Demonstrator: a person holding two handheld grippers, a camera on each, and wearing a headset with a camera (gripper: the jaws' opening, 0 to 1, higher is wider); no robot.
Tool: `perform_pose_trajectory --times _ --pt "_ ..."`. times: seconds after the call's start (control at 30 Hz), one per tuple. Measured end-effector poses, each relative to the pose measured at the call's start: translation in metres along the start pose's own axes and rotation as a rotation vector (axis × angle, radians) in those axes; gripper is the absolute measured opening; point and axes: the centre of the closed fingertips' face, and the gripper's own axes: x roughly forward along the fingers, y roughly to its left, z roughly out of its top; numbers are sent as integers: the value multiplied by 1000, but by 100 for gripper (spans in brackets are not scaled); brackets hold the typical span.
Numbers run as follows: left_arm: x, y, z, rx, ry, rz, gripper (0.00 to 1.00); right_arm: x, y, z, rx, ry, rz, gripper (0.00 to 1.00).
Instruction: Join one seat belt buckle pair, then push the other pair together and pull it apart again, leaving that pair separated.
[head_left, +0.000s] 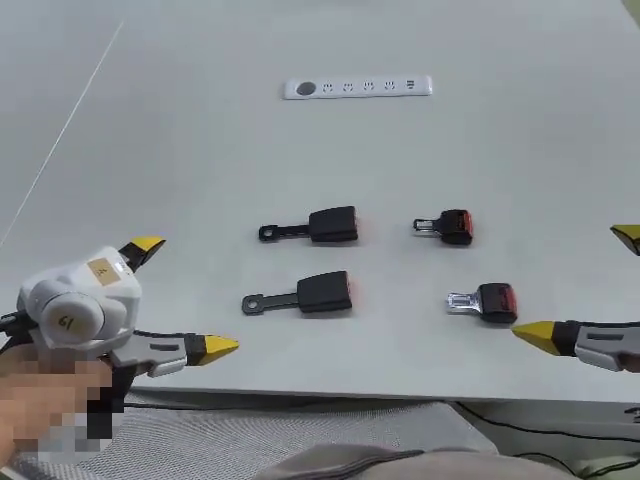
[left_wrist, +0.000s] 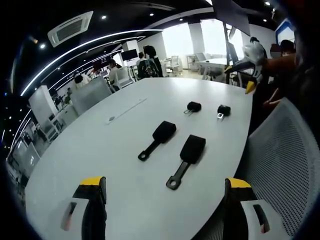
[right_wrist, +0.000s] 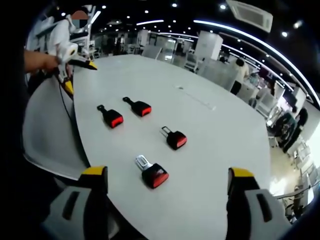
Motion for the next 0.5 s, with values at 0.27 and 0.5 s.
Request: perform_pose_trajectory --times 0.27,0.5 --pt "-1 1 3 5 9 4 100 3 2 2 -6 -3 17 100" --pt "0 2 8 11 26 6 100 7 3 -1 -38 12 43 100"
